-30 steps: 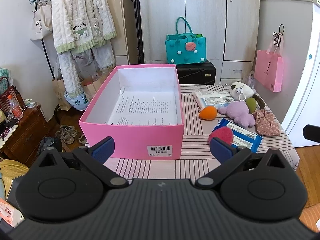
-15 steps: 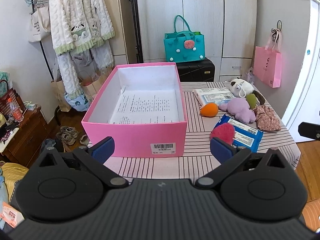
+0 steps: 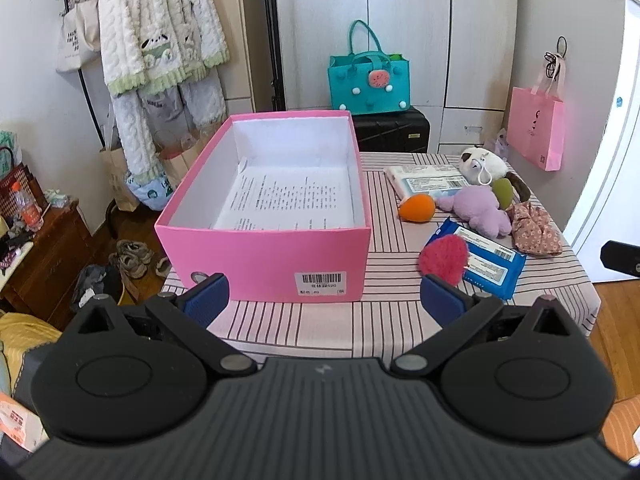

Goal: Organize soft objects
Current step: 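Move both tools toward the pom-pom and scrunchie on the table, then grasp the pink pom-pom with the left tool while the right tool grasps the floral scrunchie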

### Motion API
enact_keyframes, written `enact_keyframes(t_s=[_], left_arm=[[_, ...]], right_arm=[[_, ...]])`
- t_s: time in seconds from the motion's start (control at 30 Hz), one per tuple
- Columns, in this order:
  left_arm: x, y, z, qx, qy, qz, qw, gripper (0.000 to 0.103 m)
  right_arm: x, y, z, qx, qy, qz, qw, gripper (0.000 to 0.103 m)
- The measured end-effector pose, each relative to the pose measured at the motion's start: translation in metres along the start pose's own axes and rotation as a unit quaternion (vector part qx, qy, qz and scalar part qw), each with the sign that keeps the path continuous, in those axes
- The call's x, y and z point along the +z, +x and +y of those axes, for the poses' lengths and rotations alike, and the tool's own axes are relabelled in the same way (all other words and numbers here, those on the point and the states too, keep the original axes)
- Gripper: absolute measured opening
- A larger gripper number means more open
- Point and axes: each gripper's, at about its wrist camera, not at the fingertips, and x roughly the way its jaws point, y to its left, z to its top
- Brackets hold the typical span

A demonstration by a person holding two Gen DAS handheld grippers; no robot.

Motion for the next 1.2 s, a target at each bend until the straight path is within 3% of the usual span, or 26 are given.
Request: enact_keyframes(t_s=[0.3,0.7,0.87,1.0,1.2], left_arm=[[0.002,-0.012,-0.011,0.004,0.051,-0.011,0.9986,0.103],[0.004,-0.019,-0.013,-0.029,0.080,0.006,0.9963,0.103],[0.007,-0.018,-0.015,-0.025,0.086,0.004,0.9960,0.103],[0.007,-0.020,-0.016,-0.034,0.086,-0.027,0.9953,0.103],[0.011,-0.009,-0.019,-0.076,0.077,-0.071,0.9916,0.103]], right_arm=[[0.001,0.002,0.005,-0.022,-0.037,0.009,0.999,0.103],[0.001,-0.006,-0.002,0.020,-0.034,0.015,0.999,0.103],[0.004,-0.009,-0.005,0.035,-0.034,0.011,0.999,0.103],[0.008,-0.008,-0.008,0.045,-0.040,-0.001,0.998,0.103],[0.009,0.011,-0.021,0.021,-0.037,-0.011,0.999,0.103]])
